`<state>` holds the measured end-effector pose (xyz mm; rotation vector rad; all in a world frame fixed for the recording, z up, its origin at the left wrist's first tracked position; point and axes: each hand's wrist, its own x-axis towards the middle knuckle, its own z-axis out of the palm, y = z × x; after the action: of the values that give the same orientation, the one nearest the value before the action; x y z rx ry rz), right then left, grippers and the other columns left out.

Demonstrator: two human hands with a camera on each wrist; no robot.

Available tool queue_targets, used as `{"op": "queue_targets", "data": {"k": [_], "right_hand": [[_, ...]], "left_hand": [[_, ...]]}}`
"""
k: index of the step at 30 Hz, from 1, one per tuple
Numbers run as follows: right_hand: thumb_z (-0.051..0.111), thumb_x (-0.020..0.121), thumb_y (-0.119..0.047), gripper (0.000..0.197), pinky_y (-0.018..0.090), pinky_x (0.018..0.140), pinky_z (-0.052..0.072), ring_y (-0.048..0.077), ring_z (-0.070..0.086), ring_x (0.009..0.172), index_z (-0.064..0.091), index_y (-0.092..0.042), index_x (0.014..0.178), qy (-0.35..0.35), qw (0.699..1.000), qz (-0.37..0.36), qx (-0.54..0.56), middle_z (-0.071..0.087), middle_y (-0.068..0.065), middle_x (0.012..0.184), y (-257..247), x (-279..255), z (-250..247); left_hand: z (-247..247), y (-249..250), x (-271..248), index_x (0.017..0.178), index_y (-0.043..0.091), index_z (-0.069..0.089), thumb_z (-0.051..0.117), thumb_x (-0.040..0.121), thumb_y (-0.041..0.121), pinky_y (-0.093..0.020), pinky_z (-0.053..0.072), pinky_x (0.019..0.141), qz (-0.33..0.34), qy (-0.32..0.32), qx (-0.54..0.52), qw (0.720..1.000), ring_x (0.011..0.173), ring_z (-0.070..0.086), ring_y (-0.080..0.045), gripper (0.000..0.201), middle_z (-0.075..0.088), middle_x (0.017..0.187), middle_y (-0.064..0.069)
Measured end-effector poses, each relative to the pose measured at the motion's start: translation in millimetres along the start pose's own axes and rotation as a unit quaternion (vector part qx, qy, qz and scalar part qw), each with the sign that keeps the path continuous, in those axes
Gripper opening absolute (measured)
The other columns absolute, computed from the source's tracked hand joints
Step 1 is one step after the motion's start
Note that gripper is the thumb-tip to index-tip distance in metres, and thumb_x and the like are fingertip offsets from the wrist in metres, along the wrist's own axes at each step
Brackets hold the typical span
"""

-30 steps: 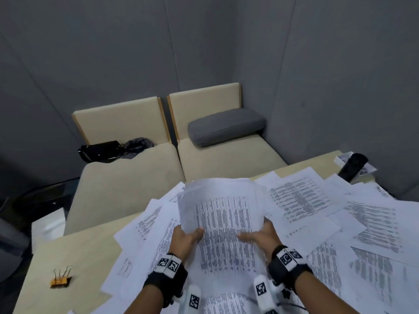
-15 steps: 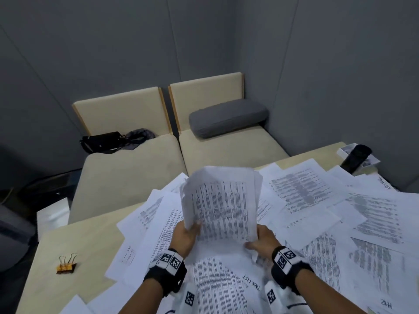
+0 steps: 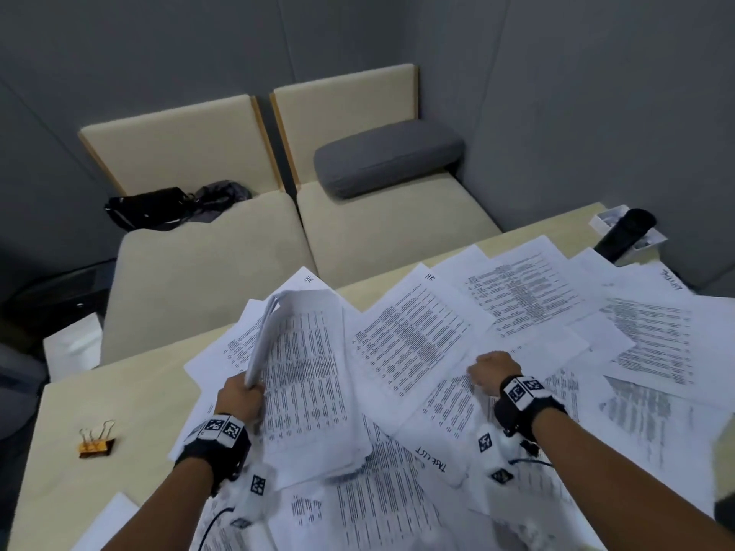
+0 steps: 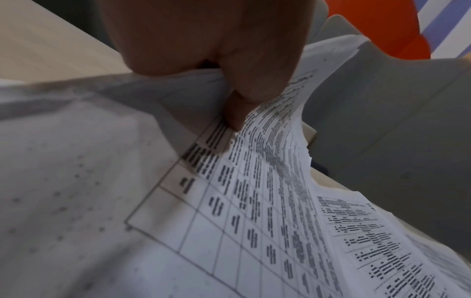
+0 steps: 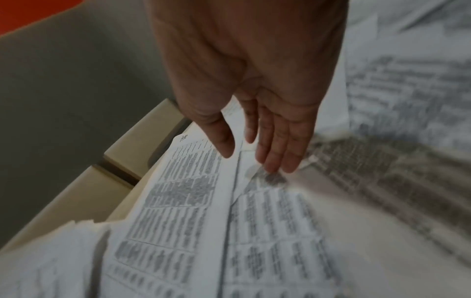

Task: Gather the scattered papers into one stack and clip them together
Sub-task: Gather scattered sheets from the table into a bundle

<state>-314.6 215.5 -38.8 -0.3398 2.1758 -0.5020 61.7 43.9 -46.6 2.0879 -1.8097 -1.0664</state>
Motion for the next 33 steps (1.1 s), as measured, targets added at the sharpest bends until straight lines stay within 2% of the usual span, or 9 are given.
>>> {"op": "queue_targets", "data": {"k": [6, 9, 11, 13, 17, 20, 24, 28, 33], "right_hand": [[0.077, 0.07, -0.023, 0.045, 0.032, 0.058, 0.046, 0.025, 0.054, 0.052, 0.066, 0.013, 0.095, -0.014, 0.973, 0.085, 0.212, 0.066, 0.02, 0.071, -9.7, 35.4, 46.3], [0.086, 0.056, -0.031, 0.092, 0.042, 0.08, 0.056, 0.037, 0.065, 0.095, 0.05, 0.008, 0.131, -0.025, 0.965, 0.093, 0.244, 0.063, 0.025, 0.116, -33.5, 26.0, 62.7], [0.073, 0.083, -0.026, 0.079, 0.041, 0.105, 0.042, 0.037, 0.047, 0.13, 0.033, 0.004, 0.144, 0.02, 0.982, 0.052, 0.178, 0.043, 0.021, 0.145, -46.5, 18.3, 68.2], [0.059, 0.095, -0.022, 0.059, 0.041, 0.109, 0.036, 0.035, 0.042, 0.134, 0.035, 0.001, 0.143, 0.079, 0.987, -0.035, 0.136, 0.04, 0.021, 0.147, -49.9, 15.5, 68.0], [0.061, 0.093, -0.021, 0.044, 0.046, 0.098, 0.049, 0.029, 0.058, 0.117, 0.05, -0.008, 0.133, 0.115, 0.958, -0.169, 0.202, 0.06, 0.012, 0.13, -53.0, 12.3, 39.5], [0.065, 0.091, -0.016, 0.023, 0.03, 0.071, 0.054, 0.019, 0.064, 0.094, 0.061, -0.011, 0.113, 0.078, 0.926, -0.193, 0.314, 0.066, 0.005, 0.108, -55.6, 8.3, 5.9], [0.072, 0.081, -0.017, 0.015, 0.045, 0.091, 0.05, 0.024, 0.062, 0.097, 0.065, -0.02, 0.094, 0.01, 0.905, -0.208, 0.37, 0.067, 0.005, 0.101, -45.6, 7.1, -8.6], [0.06, 0.089, 0.003, 0.02, 0.038, 0.079, 0.048, 0.021, 0.059, 0.081, 0.061, -0.017, 0.085, 0.002, 0.896, -0.184, 0.404, 0.064, 0.002, 0.082, -32.9, -7.5, 8.9], [0.052, 0.09, 0.007, 0.025, 0.041, 0.078, 0.049, 0.023, 0.058, 0.078, 0.062, -0.015, 0.082, -0.1, 0.848, -0.166, 0.494, 0.063, 0.001, 0.076, -21.8, -23.7, 22.0]], "left_hand": [[22.2, 6.7, 26.5, 0.065, 0.01, 0.054, 0.051, 0.089, 0.006, -0.037, 0.06, 0.061, 0.02, -0.065, 0.11, 0.992, 0.054, 0.06, -0.024, 0.025, 0.063, 0.063, -0.009], [38.4, 6.9, 29.9, 0.06, 0.013, 0.05, 0.049, 0.088, 0.006, -0.032, 0.058, 0.054, 0.024, -0.112, 0.155, 0.981, 0.049, 0.057, -0.02, 0.028, 0.062, 0.06, -0.006], [41.8, 8.3, 29.6, 0.063, 0.013, 0.051, 0.046, 0.089, 0.008, -0.032, 0.056, 0.052, 0.023, -0.124, 0.147, 0.981, 0.048, 0.058, -0.022, 0.027, 0.062, 0.06, -0.007], [39.6, 8.1, 29.1, 0.066, 0.011, 0.053, 0.049, 0.088, 0.011, -0.034, 0.058, 0.056, 0.008, -0.125, 0.118, 0.985, 0.054, 0.064, -0.027, 0.022, 0.065, 0.064, -0.011], [27.7, 1.4, 29.7, 0.078, 0.0, 0.061, 0.069, 0.082, 0.011, -0.043, 0.057, 0.074, -0.087, -0.14, -0.027, 0.986, 0.067, 0.062, -0.027, 0.014, 0.063, 0.074, -0.013], [20.1, -5.3, 27.2, 0.096, -0.001, 0.061, 0.071, 0.082, 0.01, -0.047, 0.054, 0.087, -0.116, -0.163, -0.075, 0.977, 0.087, 0.064, -0.033, 0.02, 0.065, 0.093, -0.017], [18.1, -7.1, 17.0, 0.11, -0.002, 0.054, 0.068, 0.079, 0.003, -0.053, 0.057, 0.082, -0.096, -0.175, -0.073, 0.977, 0.087, 0.063, -0.036, 0.034, 0.063, 0.098, -0.021], [26.9, 1.0, 6.4, 0.107, -0.004, 0.055, 0.059, 0.075, -0.005, -0.036, 0.055, 0.067, -0.084, -0.155, -0.078, 0.981, 0.073, 0.058, -0.029, 0.033, 0.061, 0.085, -0.017], [35.8, 6.4, -5.1, 0.091, -0.001, 0.057, 0.056, 0.075, -0.005, -0.039, 0.06, 0.066, -0.082, -0.106, -0.055, 0.989, 0.072, 0.066, -0.031, 0.017, 0.066, 0.084, -0.018]]}}
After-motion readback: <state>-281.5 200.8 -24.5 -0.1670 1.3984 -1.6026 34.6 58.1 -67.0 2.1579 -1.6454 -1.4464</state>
